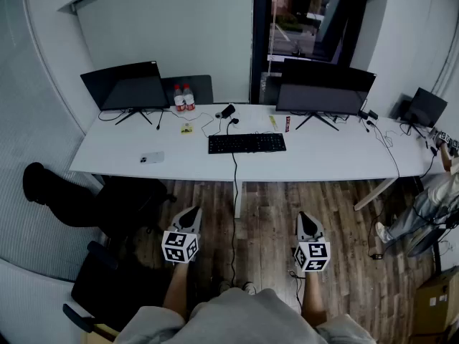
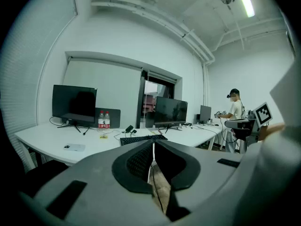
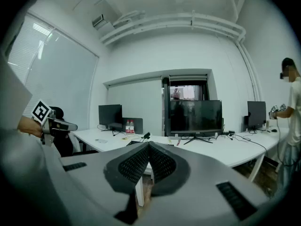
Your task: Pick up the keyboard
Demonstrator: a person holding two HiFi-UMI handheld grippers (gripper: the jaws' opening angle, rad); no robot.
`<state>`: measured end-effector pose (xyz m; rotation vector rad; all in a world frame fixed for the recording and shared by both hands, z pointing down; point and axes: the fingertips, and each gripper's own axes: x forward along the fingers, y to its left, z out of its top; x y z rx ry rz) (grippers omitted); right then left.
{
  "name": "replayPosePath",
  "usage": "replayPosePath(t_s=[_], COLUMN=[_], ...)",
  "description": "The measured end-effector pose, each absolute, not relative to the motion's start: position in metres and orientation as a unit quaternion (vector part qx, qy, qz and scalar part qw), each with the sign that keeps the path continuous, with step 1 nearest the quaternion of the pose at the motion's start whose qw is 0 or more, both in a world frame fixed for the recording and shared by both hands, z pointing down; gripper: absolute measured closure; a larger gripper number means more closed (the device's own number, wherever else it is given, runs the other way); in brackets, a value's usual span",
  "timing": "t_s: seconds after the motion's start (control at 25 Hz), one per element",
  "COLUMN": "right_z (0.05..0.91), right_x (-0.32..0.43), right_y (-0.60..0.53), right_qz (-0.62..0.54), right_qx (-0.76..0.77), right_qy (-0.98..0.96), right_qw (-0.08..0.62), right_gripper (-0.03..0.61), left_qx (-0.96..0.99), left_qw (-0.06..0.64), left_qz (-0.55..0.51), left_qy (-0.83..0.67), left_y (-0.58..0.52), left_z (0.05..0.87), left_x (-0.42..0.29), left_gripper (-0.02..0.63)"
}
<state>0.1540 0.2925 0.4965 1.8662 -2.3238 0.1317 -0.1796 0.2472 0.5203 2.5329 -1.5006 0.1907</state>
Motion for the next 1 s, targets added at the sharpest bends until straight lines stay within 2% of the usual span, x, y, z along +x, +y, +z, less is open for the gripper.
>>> replayPosePath(t_s=[0.48, 0.52, 0.56, 0.6, 0.64, 1.0], right_z=[0.506, 0.507, 0.509, 0.510, 0.511, 0.517], right_x=[0.157, 0.155, 0.153, 0.152, 0.152, 0.163], right_y=[0.291, 0.290, 0.290, 0.290, 0.291, 0.291], right_qz=[0.063, 0.068, 0.071, 0.071, 0.069, 0.061], right_qx=[0.608, 0.599, 0.591, 0.585, 0.582, 0.586], right_qy=[-0.787, -0.794, -0.801, -0.805, -0.807, -0.803], right_qw=[0.079, 0.075, 0.073, 0.072, 0.075, 0.088], right_gripper=[0.576, 0.502, 0.386, 0.324, 0.302, 0.319], left_qx=[0.854, 0.857, 0.860, 0.863, 0.864, 0.860], left_qw=[0.106, 0.112, 0.117, 0.122, 0.124, 0.125], left_qz=[0.066, 0.062, 0.056, 0.050, 0.045, 0.041], left_qy=[-0.506, -0.500, -0.494, -0.489, -0.485, -0.492], left_y=[0.249, 0.250, 0.251, 0.253, 0.254, 0.263], left_z=[0.532, 0.533, 0.534, 0.535, 0.535, 0.538], left_x=[-0.178, -0.176, -0.174, -0.172, -0.170, -0.158], left_gripper=[0.588, 0.549, 0.469, 0.415, 0.399, 0.397])
